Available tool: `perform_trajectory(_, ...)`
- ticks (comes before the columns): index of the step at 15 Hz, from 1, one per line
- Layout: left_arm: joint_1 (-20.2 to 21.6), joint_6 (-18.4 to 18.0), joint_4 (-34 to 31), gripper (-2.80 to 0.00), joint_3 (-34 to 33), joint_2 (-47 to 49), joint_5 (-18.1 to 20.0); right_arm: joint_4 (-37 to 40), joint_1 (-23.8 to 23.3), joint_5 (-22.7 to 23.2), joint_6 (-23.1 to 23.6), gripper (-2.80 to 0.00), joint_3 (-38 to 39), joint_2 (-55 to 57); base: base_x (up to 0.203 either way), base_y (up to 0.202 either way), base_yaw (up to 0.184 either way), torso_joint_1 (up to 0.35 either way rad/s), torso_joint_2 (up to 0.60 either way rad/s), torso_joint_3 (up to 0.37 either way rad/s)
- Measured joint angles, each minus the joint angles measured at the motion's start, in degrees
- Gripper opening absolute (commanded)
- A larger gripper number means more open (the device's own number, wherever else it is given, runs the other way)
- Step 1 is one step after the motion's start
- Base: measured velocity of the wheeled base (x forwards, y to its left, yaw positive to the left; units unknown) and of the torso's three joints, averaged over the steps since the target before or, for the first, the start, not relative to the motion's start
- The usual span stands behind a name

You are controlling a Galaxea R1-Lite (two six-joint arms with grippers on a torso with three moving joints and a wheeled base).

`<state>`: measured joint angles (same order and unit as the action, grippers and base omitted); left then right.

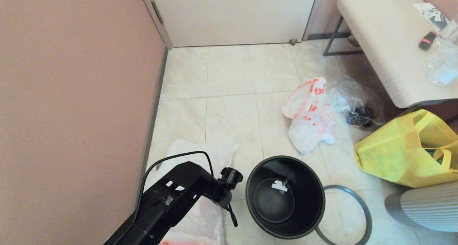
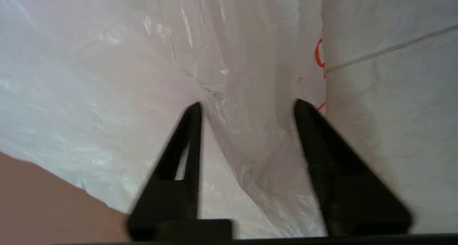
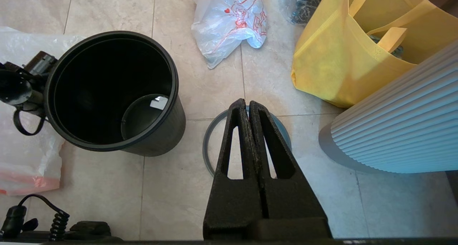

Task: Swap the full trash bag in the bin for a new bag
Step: Pick up a new trash bag

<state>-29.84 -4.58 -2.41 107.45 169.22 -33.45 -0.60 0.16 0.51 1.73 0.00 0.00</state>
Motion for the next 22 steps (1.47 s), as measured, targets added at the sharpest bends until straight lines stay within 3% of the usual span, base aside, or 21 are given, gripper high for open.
perform_trajectory(2,0.11,1.01,-0.3,-2.8,-2.13,-1.63,0.74,0.0,0.0,0.0,0.0,-2.8,0.0,0.0,0.0,0.0,0.0,0.0,0.0,0.0)
perform_trajectory(5,0.35,5.51,-4.44,-2.8,-7.35,-7.54,5.38,0.0,0.0,0.0,0.0,-2.8,0.0,0.0,0.0,0.0,0.0,0.0,0.0,0.0)
perform_trajectory(8,0.13,15.25,-17.75,-2.8,-11.96,-16.6,13.62,0.0,0.0,0.0,0.0,-2.8,0.0,0.0,0.0,0.0,0.0,0.0,0.0,0.0)
perform_trajectory(10,0.09,19.57,-23.81,-2.8,-17.22,-23.72,18.64,0.0,0.0,0.0,0.0,-2.8,0.0,0.0,0.0,0.0,0.0,0.0,0.0,0.0)
perform_trajectory(13,-0.21,22.54,-25.23,-2.8,-27.67,-35.27,21.76,0.02,0.0,0.0,0.0,-2.8,0.0,0.0,0.0,0.0,0.0,0.0,0.0,0.0)
perform_trajectory(17,-1.79,24.12,-25.31,-2.8,-36.38,-48.48,23.98,0.0,0.0,0.0,0.0,-2.8,0.0,0.0,0.0,0.0,0.0,0.0,0.0,0.0)
perform_trajectory(20,-5.54,25.42,-25.79,-2.8,-41.36,-58.95,25.61,0.0,0.0,0.0,0.0,-2.8,0.0,0.0,0.0,0.0,0.0,0.0,0.0,0.0)
perform_trajectory(22,-10.5,26.96,-28.03,-2.8,-42.66,-65.42,26.01,0.0,0.0,0.0,0.0,-2.8,0.0,0.0,0.0,0.0,0.0,0.0,0.0,0.0)
